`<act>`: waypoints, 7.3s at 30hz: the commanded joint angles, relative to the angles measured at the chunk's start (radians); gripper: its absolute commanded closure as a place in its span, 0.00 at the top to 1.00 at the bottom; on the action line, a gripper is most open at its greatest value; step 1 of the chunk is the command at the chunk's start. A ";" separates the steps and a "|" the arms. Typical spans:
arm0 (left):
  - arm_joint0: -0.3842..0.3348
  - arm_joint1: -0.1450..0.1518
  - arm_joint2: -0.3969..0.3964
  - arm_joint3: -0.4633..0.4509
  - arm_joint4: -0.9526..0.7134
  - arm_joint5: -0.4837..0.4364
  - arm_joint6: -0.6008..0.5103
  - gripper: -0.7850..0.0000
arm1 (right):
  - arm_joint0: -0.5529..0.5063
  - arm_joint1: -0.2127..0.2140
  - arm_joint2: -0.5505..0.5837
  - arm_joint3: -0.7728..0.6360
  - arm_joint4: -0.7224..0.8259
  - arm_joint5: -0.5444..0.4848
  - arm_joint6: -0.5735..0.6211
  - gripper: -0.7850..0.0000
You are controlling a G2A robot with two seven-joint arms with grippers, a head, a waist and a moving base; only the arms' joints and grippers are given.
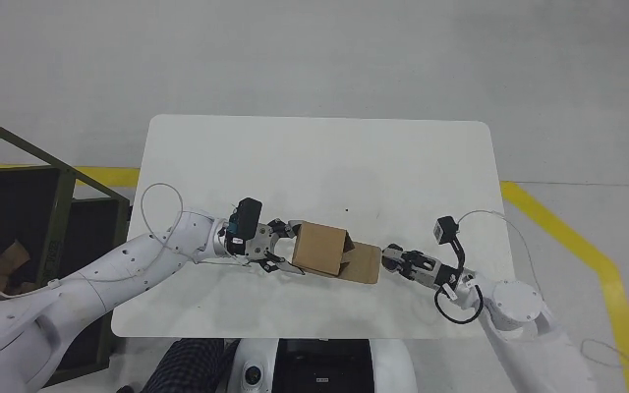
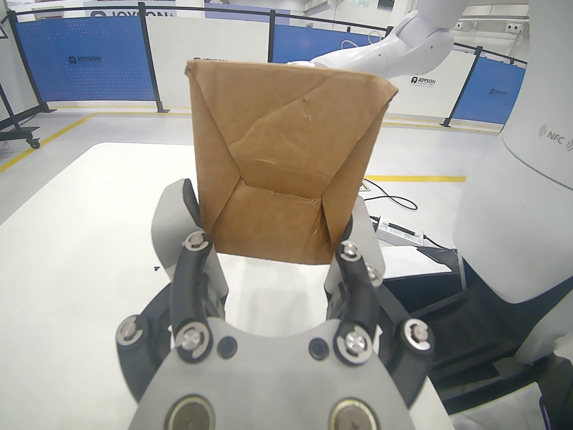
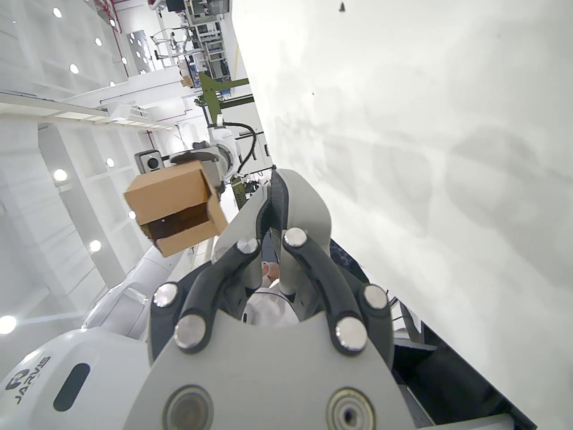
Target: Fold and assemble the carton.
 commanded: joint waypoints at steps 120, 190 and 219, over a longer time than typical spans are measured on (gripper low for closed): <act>0.000 0.000 0.000 0.000 0.000 0.000 0.000 0.00 | 0.005 -0.014 0.044 -0.381 -0.123 -0.043 0.021 0.21; 0.000 0.000 0.000 0.000 0.000 0.000 0.000 0.00 | 0.022 0.007 -0.006 -0.518 -0.358 0.158 -0.024 0.31; 0.000 0.000 0.000 0.000 0.000 0.000 0.000 0.00 | 0.055 0.008 -0.064 -0.578 -0.472 0.263 -0.053 0.22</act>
